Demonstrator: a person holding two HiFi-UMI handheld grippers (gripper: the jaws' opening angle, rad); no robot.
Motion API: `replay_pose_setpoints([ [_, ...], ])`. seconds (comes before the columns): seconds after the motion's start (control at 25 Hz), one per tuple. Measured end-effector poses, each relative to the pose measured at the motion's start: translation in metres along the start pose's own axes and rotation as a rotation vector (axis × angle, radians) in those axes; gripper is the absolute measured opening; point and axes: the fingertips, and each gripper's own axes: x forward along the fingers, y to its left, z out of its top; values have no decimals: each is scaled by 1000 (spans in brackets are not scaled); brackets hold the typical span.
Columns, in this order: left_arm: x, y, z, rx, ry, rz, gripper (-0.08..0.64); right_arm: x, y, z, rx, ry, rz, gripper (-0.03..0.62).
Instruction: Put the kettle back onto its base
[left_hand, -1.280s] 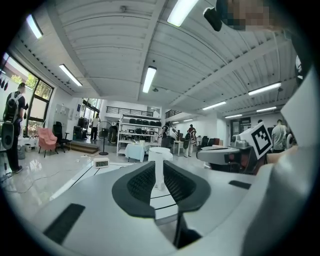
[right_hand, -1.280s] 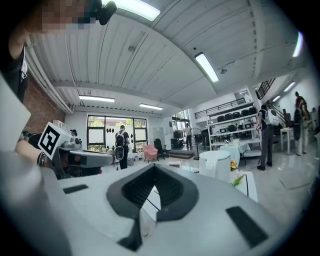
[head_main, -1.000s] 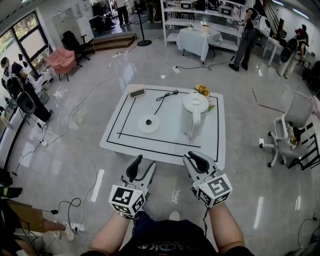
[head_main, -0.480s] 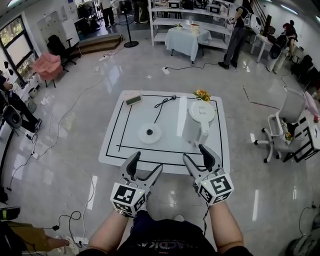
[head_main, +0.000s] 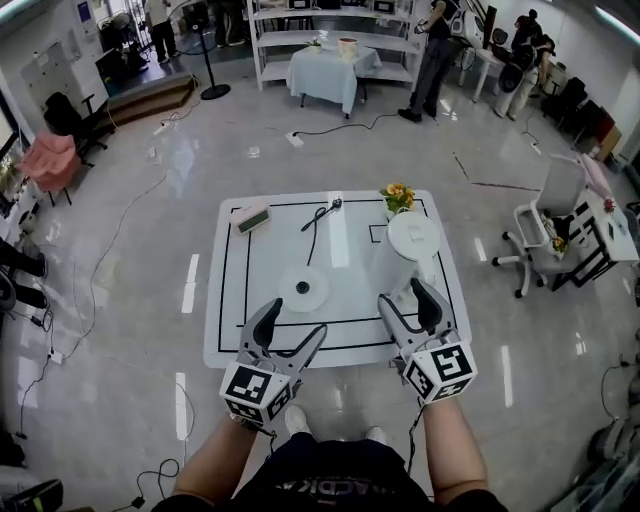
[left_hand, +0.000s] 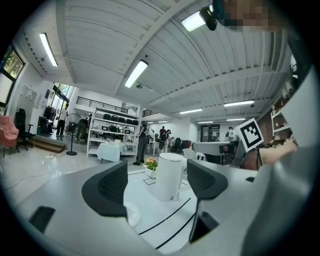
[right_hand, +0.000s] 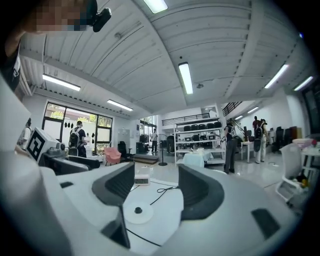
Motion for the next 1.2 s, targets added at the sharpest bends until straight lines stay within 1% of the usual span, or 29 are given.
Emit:
replay_pose_setpoints([
  [0.2, 9, 22, -2, -2, 11, -76, 357, 12, -1, -1, 6, 3, -91, 258],
  [0.4, 11, 31, -3, 4, 13, -160, 357, 13, 1, -1, 0, 0, -184, 258],
  [0.6, 11, 34, -2, 4, 13, -226, 357, 9, 5, -1, -10, 13, -251, 258],
  [0.76, 13, 28, -1, 2, 9, -270, 357, 1, 0, 1, -18, 19, -298, 258],
  [1.04, 23, 17, -2, -1, 8, -298, 357, -7, -22, -1, -17, 29, -340, 258],
  [1.2, 34, 11, -6, -10, 11, -291, 357, -7, -42, -7, -7, 38, -347, 258],
])
